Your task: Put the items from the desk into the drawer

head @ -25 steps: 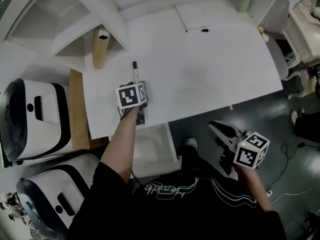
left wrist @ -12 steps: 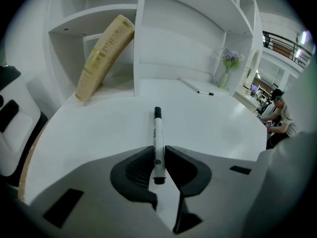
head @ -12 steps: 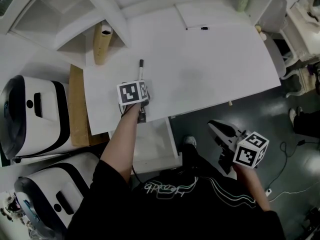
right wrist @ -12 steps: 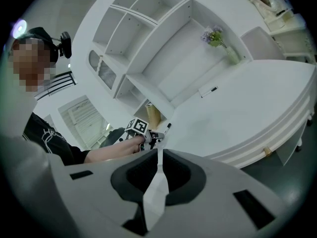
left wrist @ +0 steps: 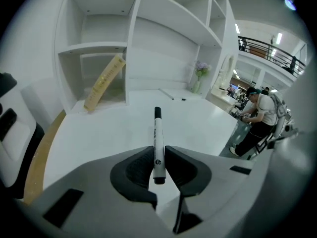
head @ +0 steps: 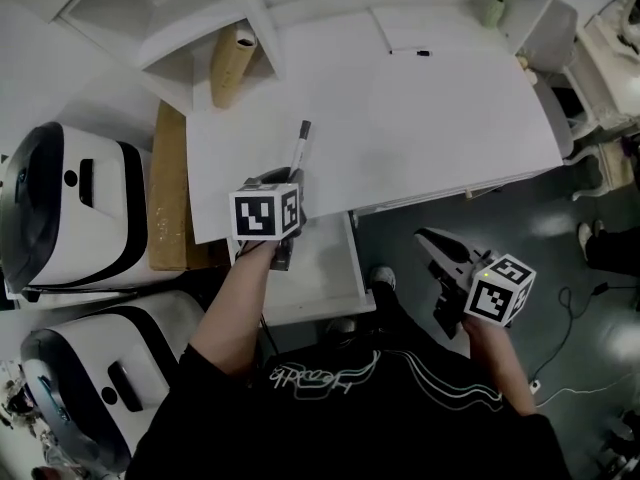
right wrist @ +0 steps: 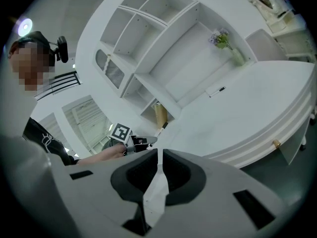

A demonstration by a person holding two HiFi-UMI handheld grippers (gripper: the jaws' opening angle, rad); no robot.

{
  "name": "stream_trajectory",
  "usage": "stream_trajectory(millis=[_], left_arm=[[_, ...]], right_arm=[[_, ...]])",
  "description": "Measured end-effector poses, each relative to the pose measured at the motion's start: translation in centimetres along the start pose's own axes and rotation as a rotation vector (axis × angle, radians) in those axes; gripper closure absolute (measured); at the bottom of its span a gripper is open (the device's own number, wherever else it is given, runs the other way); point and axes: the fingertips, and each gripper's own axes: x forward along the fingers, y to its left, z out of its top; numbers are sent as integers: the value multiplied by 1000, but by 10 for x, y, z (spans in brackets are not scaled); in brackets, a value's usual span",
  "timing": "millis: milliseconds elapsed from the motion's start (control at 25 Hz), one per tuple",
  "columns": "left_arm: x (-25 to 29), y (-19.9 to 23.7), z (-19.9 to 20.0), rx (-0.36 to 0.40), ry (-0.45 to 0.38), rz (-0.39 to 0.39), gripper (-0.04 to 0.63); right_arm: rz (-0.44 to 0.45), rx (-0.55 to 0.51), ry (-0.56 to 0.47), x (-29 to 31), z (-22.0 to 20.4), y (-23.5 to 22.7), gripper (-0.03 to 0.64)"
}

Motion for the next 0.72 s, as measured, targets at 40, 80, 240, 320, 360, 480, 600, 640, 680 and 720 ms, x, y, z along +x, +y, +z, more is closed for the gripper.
stream_trajectory(millis=[40,80,240,320,360,480,600,640,680,720], left_arm=[[-12,-3,-5,19,-2,-17,508],[-23,-7,-10,39,-4,-36,508],[-64,-19,-34,108,-16,-111,508],[-83,-23,-49,129,-25,-153,508],[-91,-25,-56,143,-28,-180,508],[-113,-32,-84,210,-17,-273,508],[-121,-32,-122,269,27,-345,508],[-121,-31,-134,285,44,-362,508],[-120,-29,-146,302,62,-377,508],[-118,-27,-157,320,80,-389,508]], right_arm=[[3,-2,0,2,-4,6,558],[6,-5,-2,4,-7,13,557],[18,-11,-16,14,-22,34,558],[21,-10,-19,18,-33,45,558],[20,-9,-18,19,-39,50,558],[13,-1,-15,22,-55,63,558],[5,19,-15,21,-70,70,558],[0,26,-14,21,-74,70,558],[-6,32,-13,21,-78,71,558],[-13,36,-13,21,-82,70,558]])
